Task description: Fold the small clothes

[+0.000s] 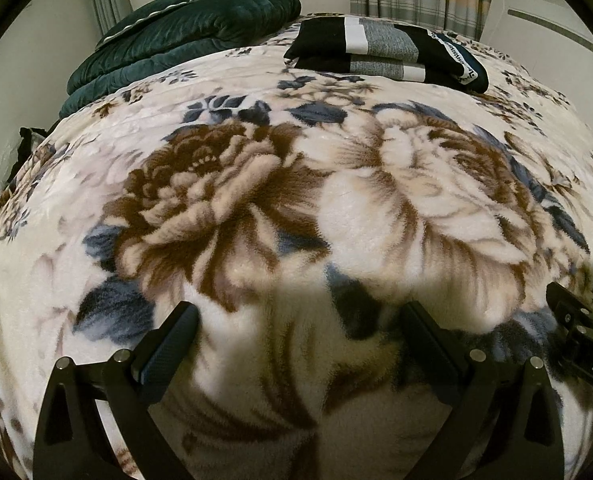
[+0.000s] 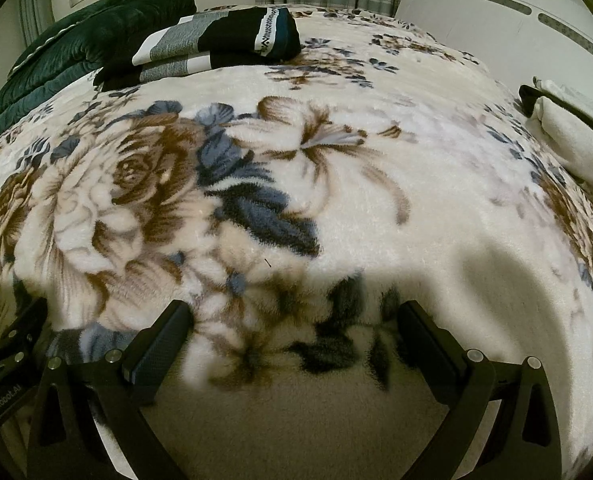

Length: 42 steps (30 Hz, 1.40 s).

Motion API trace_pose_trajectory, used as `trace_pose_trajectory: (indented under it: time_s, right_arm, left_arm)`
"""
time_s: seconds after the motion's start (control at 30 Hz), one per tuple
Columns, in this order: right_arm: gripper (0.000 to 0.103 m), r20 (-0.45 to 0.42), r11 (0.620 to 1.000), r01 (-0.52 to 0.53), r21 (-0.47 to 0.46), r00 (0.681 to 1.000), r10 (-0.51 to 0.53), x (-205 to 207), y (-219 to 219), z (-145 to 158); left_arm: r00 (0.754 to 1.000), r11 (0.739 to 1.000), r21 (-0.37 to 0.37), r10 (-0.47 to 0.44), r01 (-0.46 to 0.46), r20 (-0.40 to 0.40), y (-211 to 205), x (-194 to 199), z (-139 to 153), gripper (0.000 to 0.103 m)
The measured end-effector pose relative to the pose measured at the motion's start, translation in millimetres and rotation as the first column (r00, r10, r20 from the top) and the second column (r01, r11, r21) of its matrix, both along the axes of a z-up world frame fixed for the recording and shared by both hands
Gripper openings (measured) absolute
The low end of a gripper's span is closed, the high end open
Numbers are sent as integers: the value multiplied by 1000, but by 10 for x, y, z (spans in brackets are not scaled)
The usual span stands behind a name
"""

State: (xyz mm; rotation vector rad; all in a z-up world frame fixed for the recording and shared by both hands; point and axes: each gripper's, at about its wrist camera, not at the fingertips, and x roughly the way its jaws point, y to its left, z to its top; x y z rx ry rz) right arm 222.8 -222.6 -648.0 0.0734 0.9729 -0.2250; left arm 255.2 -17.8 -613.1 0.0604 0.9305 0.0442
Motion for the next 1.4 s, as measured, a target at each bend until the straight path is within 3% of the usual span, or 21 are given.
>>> trace_pose_trajectory:
  time_s: [0.53,0.63,1.4]
  right_arm:
    - [103,-1,1000,0,0,1000,0,-2,0,1]
    - [103,1,1000,0,-3,1000,0,-1,2,1]
    - [103,10,1000,0,-3,1000,0,-17,8,10]
  left_arm:
    - [1000,1000,0,0,0,0,-3,-4,-4,103]
    - [1000,999,-33,4,-4,-18,46,30,-25,103]
    - [1000,1000,-14,3,-3,-6,8,-1,-14,103]
